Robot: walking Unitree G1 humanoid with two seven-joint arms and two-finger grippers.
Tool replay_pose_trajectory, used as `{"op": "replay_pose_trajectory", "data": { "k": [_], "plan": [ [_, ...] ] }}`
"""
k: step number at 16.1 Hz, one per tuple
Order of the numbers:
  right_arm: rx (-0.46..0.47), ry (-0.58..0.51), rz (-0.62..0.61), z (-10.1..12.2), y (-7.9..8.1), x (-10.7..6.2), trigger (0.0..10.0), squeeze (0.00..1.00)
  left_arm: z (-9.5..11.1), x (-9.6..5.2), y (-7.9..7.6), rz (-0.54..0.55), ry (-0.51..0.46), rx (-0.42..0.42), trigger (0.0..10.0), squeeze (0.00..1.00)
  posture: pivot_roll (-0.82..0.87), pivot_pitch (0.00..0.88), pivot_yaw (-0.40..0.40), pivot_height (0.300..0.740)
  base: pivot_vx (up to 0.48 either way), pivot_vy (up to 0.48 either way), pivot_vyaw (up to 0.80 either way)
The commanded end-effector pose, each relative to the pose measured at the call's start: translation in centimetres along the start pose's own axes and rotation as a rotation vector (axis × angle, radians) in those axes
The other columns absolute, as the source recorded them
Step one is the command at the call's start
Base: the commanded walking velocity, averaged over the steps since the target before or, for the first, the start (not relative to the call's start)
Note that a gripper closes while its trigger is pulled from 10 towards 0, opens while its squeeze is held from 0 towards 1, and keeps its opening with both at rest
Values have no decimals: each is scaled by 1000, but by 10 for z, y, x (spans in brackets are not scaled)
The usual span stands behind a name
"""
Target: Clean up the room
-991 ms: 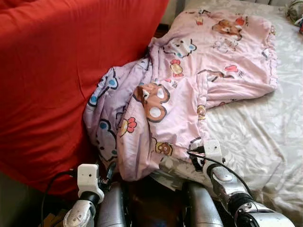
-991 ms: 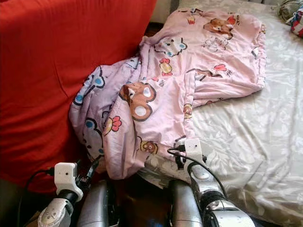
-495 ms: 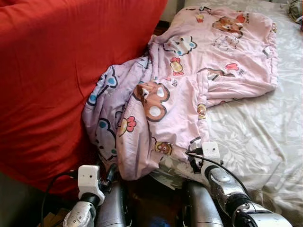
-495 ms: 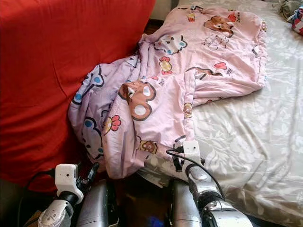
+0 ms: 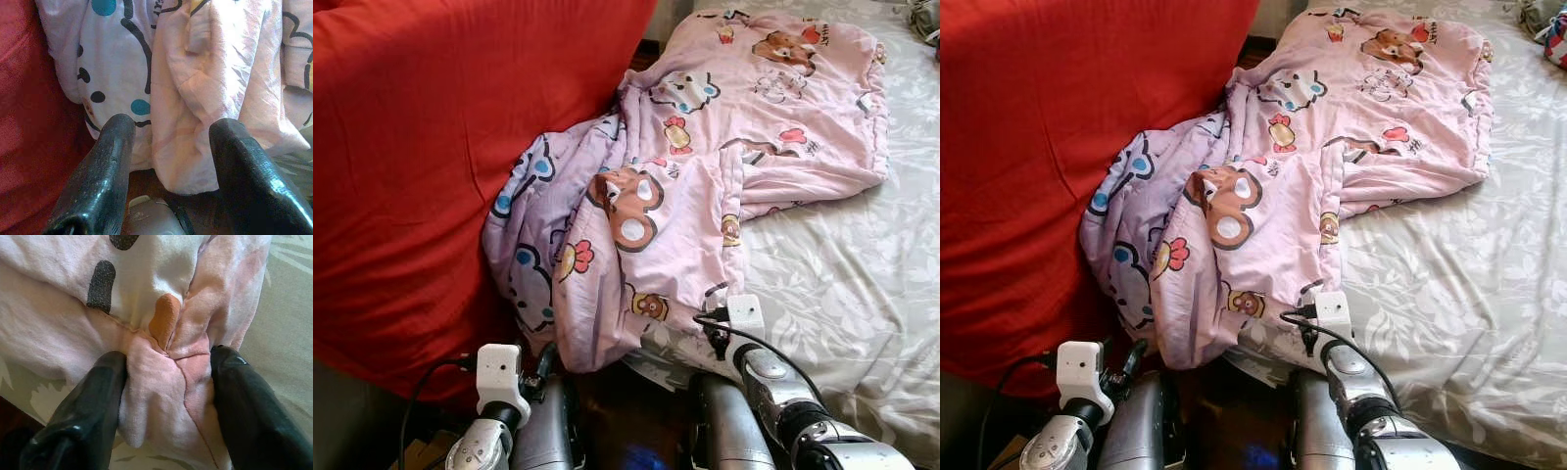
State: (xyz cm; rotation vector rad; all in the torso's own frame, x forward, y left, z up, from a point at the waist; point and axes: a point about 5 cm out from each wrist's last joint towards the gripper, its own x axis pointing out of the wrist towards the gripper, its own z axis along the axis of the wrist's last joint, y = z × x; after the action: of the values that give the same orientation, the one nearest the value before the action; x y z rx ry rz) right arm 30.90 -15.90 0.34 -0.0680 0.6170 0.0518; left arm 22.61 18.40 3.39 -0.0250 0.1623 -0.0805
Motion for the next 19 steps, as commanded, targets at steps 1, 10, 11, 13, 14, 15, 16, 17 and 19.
{"op": "replay_pose_trajectory", "data": {
  "k": [1,10,11,13,14,15,16,17,19],
  "plan": [
    [0,76,0,-21,-1,-3,0,0,-6,-4,2,8,30,2,10000,0,11,224,27,592,0,0,0],
    [28,39,-29,-13,-7,-2,0,0,-5,7,-1,14,24,-7,10000,0,0,189,15,592,0,0,0],
    [32,32,-32,-13,-7,-2,0,0,-4,10,-2,12,19,-8,10000,0,-4,180,13,592,0,0,0],
    [43,11,-33,-10,-9,-2,0,0,-3,14,-3,13,13,-10,10000,0,-9,168,9,592,0,0,0],
    [52,-2,-32,-9,-9,-2,0,0,-2,16,-3,13,10,-11,10000,0,-13,162,6,592,0,0,0],
    [69,-29,-27,-5,-8,-2,0,0,-2,18,-4,13,7,-12,10000,0,-16,152,2,592,0,0,0],
    [83,-78,-15,0,-7,-2,0,0,-1,21,-5,14,1,-15,10000,0,-20,144,0,592,0,0,0],
    [97,-116,-11,2,-6,-3,0,0,-1,23,-5,15,-2,-17,10000,0,-28,133,-3,592,0,0,0],
    [144,-188,2,2,-5,-6,0,0,-1,27,-5,17,-3,-19,10000,0,-46,111,-6,592,0,0,0]
  ]
}}
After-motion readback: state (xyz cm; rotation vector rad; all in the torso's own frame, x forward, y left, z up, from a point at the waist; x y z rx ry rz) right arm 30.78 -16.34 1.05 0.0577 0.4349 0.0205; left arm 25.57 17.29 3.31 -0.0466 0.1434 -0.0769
